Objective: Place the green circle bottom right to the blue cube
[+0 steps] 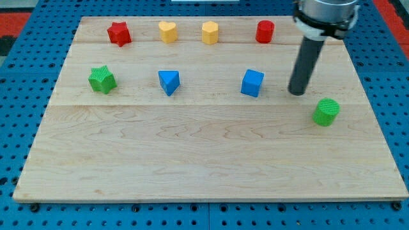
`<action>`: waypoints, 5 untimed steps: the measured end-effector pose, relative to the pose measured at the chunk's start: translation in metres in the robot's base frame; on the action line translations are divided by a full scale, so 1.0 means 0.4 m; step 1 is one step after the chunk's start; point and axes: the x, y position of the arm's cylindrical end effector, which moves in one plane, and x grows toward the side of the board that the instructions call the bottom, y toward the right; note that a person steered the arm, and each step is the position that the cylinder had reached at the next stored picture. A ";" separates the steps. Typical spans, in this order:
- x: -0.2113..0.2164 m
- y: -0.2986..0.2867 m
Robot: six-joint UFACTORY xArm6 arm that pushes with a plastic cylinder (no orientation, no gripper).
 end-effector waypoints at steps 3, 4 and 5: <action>0.020 -0.050; 0.134 0.231; 0.229 0.196</action>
